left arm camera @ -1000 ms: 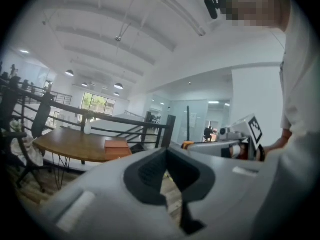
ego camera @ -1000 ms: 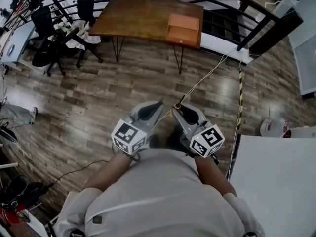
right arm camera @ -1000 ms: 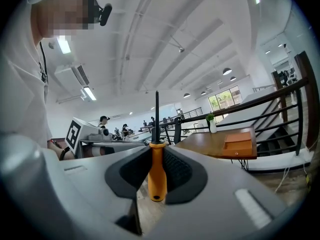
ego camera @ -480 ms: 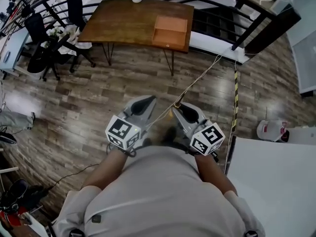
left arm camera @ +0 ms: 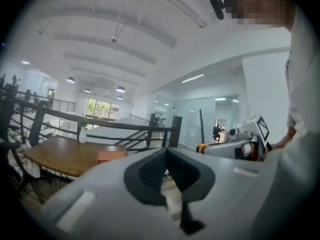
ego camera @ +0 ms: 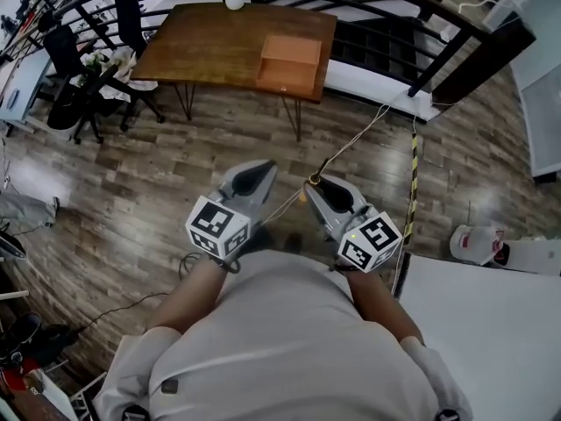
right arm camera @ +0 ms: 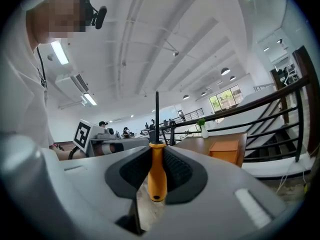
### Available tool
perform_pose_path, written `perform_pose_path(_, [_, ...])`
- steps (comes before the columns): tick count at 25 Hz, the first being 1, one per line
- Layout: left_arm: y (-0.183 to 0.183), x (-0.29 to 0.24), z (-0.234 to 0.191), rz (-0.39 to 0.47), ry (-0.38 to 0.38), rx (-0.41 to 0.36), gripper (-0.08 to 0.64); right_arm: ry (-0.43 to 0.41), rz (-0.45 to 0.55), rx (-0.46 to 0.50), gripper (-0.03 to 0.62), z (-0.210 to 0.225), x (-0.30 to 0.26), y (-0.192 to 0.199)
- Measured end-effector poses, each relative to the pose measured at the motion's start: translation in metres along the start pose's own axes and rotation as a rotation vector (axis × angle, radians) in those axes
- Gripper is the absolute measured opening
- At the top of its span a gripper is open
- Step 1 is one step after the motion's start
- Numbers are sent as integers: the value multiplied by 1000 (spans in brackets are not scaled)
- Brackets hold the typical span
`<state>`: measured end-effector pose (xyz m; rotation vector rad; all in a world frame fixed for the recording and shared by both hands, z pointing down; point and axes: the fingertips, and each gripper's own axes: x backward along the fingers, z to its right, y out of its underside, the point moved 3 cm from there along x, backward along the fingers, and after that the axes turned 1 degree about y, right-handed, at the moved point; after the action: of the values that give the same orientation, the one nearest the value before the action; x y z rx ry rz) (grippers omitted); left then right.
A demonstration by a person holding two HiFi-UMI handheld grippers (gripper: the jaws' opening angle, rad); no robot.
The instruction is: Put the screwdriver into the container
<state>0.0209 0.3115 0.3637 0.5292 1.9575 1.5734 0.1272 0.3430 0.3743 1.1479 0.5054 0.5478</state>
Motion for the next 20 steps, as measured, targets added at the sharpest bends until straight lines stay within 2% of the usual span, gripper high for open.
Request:
perform_pose_path(12, [-13, -41, -10, 1, 47, 3, 3, -19, -9, 2, 78, 30, -22, -16])
perform_pose_path(20, [-16, -55, -38, 5, 48, 20, 3, -18, -10, 2, 78, 48, -44, -20])
